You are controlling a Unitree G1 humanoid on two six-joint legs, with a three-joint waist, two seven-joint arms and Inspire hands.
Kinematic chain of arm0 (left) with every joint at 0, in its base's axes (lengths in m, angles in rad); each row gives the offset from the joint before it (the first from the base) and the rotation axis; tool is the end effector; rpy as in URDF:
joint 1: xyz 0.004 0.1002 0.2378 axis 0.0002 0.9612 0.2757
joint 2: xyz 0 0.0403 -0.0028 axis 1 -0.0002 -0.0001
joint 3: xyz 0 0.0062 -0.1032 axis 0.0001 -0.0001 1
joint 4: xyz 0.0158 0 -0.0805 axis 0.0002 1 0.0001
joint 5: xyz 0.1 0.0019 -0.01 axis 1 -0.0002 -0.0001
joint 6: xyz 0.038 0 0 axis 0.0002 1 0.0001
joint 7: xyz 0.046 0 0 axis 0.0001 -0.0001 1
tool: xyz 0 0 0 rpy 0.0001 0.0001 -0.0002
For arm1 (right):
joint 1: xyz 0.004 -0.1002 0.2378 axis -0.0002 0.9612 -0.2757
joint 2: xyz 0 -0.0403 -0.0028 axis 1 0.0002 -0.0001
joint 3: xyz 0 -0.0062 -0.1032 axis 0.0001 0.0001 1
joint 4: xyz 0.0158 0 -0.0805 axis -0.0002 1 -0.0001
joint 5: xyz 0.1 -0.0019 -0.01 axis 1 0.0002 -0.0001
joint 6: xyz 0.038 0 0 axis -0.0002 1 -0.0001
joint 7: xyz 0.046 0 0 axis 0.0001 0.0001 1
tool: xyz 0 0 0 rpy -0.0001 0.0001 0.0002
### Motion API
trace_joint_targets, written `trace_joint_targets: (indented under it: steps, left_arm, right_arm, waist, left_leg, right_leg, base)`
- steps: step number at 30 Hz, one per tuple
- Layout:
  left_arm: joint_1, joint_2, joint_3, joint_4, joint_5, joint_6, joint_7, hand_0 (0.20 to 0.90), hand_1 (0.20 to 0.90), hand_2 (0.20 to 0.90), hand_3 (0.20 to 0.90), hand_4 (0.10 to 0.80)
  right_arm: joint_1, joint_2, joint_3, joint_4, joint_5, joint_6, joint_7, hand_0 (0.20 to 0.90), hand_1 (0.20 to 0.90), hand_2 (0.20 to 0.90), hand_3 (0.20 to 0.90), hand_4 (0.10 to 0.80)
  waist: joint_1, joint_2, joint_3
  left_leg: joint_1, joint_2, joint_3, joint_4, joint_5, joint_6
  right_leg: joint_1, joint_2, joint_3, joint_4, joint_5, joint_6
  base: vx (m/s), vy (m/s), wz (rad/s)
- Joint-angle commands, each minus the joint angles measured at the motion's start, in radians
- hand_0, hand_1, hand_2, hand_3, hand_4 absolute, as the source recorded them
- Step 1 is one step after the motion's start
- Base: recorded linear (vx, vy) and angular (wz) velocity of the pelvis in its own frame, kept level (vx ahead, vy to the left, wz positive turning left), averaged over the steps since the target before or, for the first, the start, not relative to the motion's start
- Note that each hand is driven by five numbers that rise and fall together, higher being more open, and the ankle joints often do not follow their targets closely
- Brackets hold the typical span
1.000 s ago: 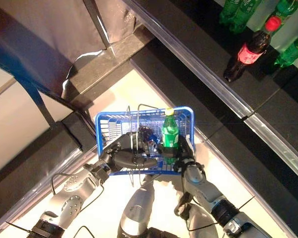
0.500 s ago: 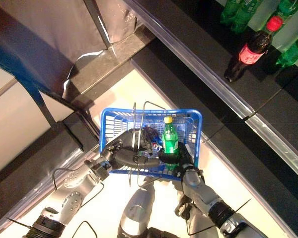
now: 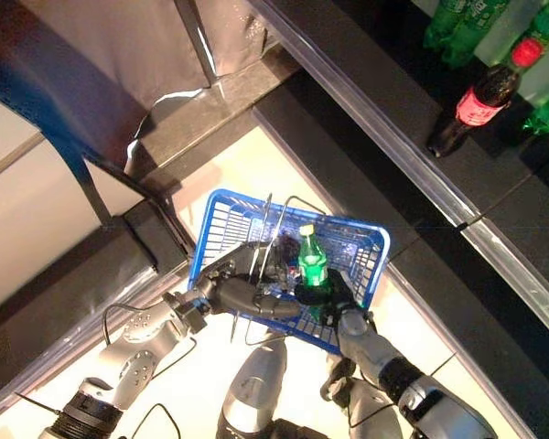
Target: Pick up the drink and place into the basket.
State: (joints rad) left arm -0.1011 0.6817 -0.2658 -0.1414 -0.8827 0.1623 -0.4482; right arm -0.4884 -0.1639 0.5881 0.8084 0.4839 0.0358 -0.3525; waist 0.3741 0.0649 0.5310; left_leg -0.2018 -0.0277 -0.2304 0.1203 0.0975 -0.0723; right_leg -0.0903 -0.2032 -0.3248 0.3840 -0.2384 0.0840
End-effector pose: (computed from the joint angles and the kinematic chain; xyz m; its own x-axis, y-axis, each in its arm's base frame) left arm 0.2139 0.2048 0.0892 0.7007 -0.7131 -0.0235 0.6904 0.6860 -0.2299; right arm 0.2576 -0.1017 -0.0086 0.8920 0.0106 -0.4520 -0.0834 0.9864 -0.1415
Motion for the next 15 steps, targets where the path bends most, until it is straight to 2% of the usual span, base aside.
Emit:
trace_joint_targets:
  steps: [1, 5, 6, 15]
  left_arm:
    - [-0.236, -0.089, 0.074, -0.426, -0.145, -0.222, -0.179, 0.3, 0.3, 0.3, 0.2, 0.1]
    - [-0.277, -0.091, 0.059, -0.422, -0.143, -0.19, -0.168, 0.3, 0.3, 0.3, 0.2, 0.1]
    - [-0.295, -0.093, 0.051, -0.423, -0.142, -0.178, -0.16, 0.3, 0.3, 0.3, 0.2, 0.1]
    - [-0.363, -0.112, 0.012, -0.426, -0.132, -0.143, -0.1, 0.3, 0.3, 0.3, 0.2, 0.1]
  right_arm:
    - [-0.113, 0.07, 0.007, 0.024, 0.053, 0.017, 0.046, 0.3, 0.3, 0.3, 0.2, 0.1]
    - [-0.204, 0.065, -0.001, 0.147, 0.037, 0.093, 0.069, 0.3, 0.3, 0.3, 0.2, 0.1]
    - [-0.243, 0.064, -0.007, 0.209, 0.04, 0.147, 0.067, 0.3, 0.3, 0.3, 0.2, 0.1]
    - [-0.358, 0.034, -0.025, 0.441, 0.052, 0.365, 0.116, 0.3, 0.3, 0.3, 0.2, 0.1]
  waist:
    - [0.012, -0.005, -0.137]
    - [0.026, -0.012, -0.136]
    - [0.031, -0.015, -0.138]
    - [0.053, -0.016, -0.131]
  left_leg:
    - [-0.016, -0.053, -0.042, 0.081, -0.056, 0.05]
    - [-0.019, -0.056, -0.047, 0.086, -0.058, 0.051]
    - [-0.022, -0.057, -0.047, 0.089, -0.059, 0.051]
    - [-0.032, -0.061, -0.048, 0.107, -0.066, 0.054]
  right_leg:
    - [0.06, 0.0, -0.027, -0.121, 0.16, -0.038]
    - [0.062, 0.0, -0.03, -0.121, 0.162, -0.039]
    - [0.062, -0.001, -0.031, -0.12, 0.162, -0.039]
    - [0.058, -0.01, -0.041, -0.108, 0.162, -0.037]
  base:
    - [0.027, -0.038, 0.05]
    - [0.022, -0.025, 0.02]
    - [0.021, -0.013, 0.04]
    - [0.009, -0.002, 0.07]
